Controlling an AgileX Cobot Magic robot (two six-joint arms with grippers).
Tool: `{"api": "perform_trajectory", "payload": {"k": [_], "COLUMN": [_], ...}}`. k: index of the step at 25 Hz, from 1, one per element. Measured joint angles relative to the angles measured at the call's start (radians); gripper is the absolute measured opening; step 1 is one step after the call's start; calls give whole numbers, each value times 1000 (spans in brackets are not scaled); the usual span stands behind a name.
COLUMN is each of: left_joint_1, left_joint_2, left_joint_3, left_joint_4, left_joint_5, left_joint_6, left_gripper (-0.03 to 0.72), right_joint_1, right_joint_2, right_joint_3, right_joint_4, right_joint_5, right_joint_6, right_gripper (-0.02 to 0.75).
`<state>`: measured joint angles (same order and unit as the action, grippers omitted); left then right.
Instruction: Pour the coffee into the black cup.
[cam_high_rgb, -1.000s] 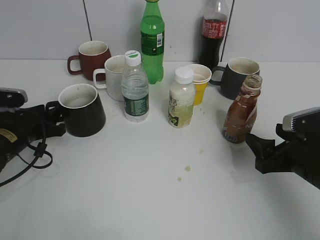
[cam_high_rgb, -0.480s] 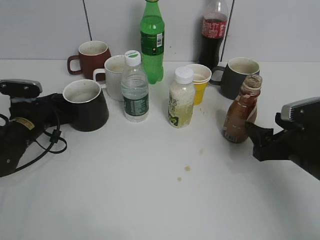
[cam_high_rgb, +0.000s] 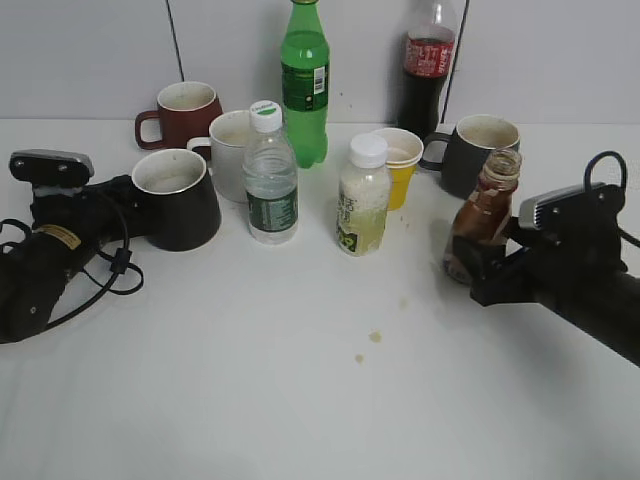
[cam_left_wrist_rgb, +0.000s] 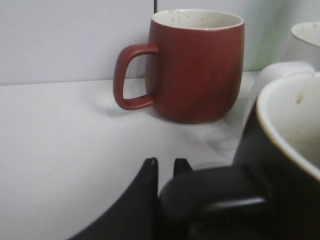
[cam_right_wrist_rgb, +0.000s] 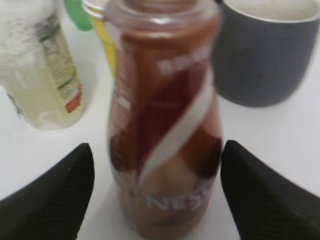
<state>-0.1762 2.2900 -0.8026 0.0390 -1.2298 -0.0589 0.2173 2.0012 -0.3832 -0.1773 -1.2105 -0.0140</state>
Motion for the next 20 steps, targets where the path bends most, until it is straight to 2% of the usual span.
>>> {"api": "perform_trajectory", "payload": {"k": [6,14,16,18,20], "left_joint_1": [0,1,1,1,1], "left_joint_2": [-26,-162,-197,-225,-250], "left_joint_3": [12,99,121,139,158], "left_joint_4": [0,-1,-1,7,34], "left_joint_5": [28,74,74,74,74], "left_joint_6": [4,16,16,16,17], "left_gripper": [62,59,59,57,57], "right_joint_1": [2,3,3,3,3], "right_joint_2": [82,175,190,198,201], "right_joint_3": [-93,-187,-203,-210,-212], "right_joint_4": [-22,-18,-18,-17,-15], "right_joint_5": [0,0,0,-5,-8], "right_joint_6": [14,14,14,14,14], "right_gripper": [584,584,564,507,504]}}
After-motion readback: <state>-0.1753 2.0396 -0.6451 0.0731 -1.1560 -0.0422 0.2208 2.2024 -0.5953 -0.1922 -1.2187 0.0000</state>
